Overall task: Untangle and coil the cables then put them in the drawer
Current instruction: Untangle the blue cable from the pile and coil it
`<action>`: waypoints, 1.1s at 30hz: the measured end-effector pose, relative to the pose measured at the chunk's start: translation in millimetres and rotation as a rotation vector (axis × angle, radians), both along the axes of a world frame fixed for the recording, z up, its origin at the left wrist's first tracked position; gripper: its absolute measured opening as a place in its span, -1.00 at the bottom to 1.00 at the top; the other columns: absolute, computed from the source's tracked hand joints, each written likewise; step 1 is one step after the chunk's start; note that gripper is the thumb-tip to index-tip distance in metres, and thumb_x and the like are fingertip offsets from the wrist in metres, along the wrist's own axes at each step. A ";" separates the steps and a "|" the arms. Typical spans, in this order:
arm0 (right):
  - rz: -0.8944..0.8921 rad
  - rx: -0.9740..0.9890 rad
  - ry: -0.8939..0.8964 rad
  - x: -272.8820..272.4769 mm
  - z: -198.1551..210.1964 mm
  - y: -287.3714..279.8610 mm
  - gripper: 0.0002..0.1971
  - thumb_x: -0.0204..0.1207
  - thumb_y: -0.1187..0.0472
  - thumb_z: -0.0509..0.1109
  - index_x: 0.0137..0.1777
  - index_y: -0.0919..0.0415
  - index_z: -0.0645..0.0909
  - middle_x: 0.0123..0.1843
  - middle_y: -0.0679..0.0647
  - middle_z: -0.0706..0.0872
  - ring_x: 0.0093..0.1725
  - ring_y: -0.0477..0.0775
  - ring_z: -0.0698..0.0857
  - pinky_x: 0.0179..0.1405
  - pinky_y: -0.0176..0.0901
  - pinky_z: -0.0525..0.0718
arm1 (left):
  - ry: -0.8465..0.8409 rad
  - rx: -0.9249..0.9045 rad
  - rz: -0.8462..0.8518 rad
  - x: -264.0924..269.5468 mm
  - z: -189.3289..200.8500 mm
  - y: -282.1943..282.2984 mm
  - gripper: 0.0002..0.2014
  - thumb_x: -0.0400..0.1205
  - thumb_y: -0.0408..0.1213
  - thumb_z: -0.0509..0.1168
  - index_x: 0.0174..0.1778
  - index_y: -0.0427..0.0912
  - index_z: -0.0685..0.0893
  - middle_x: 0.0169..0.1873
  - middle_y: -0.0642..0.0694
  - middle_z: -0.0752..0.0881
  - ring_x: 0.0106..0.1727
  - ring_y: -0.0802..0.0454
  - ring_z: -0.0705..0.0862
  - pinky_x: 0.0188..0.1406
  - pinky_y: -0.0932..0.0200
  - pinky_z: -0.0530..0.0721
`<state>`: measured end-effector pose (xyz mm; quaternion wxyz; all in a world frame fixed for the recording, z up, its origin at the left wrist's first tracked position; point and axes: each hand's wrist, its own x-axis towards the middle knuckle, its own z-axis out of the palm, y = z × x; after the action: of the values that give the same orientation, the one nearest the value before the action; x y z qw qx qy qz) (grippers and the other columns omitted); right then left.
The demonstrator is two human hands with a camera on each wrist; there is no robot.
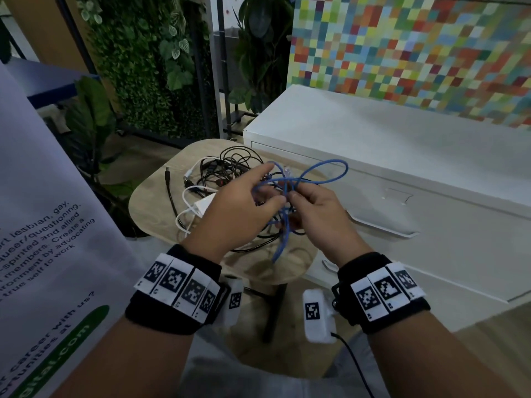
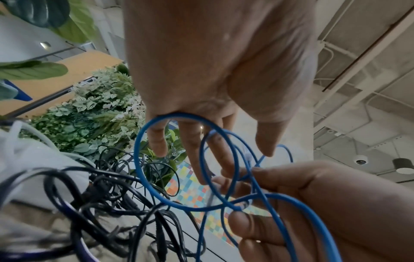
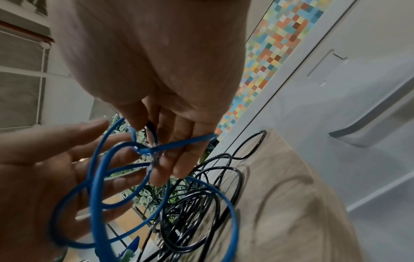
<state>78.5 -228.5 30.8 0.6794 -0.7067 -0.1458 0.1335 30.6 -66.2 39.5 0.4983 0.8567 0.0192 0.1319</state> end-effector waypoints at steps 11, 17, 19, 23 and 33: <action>0.009 0.008 0.017 -9.6 9.7 -1.5 -0.75 0.85 0.19 0.20 0.26 0.18 0.72 0.15 0.17 0.84 -0.29 0.12 0.81 -0.25 0.05 0.84 | -0.097 0.080 0.153 1.6 -8.7 -3.7 -0.89 0.56 -0.33 0.38 -0.16 0.02 0.70 -0.50 0.09 0.52 -0.47 0.13 0.48 -0.42 0.07 0.50; -0.157 0.083 0.014 -5.2 6.8 -7.2 -0.83 0.80 0.20 0.29 0.05 0.17 0.70 0.09 0.05 0.76 0.00 -0.06 0.73 -0.31 0.08 0.87 | -0.063 -0.127 0.252 0.1 -15.7 3.3 -0.79 0.58 -0.33 0.22 -0.23 0.09 0.65 -0.33 -0.03 0.75 -0.20 -0.13 0.83 -0.23 -0.15 0.83; -0.202 0.120 0.007 -0.5 5.6 -9.6 -0.79 0.83 0.23 0.22 0.06 0.21 0.68 0.03 0.00 0.77 -0.08 0.01 0.76 -0.34 0.10 0.87 | -0.048 -0.192 0.256 -0.9 -16.6 6.6 -0.70 0.66 -0.44 0.18 -0.17 0.05 0.68 -0.32 -0.07 0.74 -0.31 -0.09 0.76 -0.30 -0.06 0.78; -0.336 0.280 0.069 11.7 8.7 -13.8 -0.82 0.85 0.30 0.14 0.10 0.26 0.58 0.09 0.25 0.74 -0.30 0.12 0.80 -0.34 0.07 0.84 | -0.030 -0.207 0.257 -2.5 -16.4 16.0 -0.69 0.70 -0.46 0.19 0.01 0.01 0.77 -0.27 -0.11 0.76 -0.49 0.12 0.56 -0.48 0.08 0.59; -0.412 0.506 0.047 25.5 27.6 -19.6 -0.84 0.84 0.35 0.13 0.12 0.21 0.55 0.00 0.24 0.75 0.00 0.28 0.85 0.09 0.06 0.86 | -0.012 -0.053 0.155 -4.6 -13.7 17.9 -0.75 0.72 0.05 0.40 -0.23 0.03 0.75 -0.40 -0.15 0.66 -0.33 -0.17 0.68 -0.26 -0.11 0.72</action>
<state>104.0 -248.1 58.4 0.8493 -0.5268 -0.0124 -0.0310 25.9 -48.3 25.7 0.5092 0.8384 0.0860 0.1745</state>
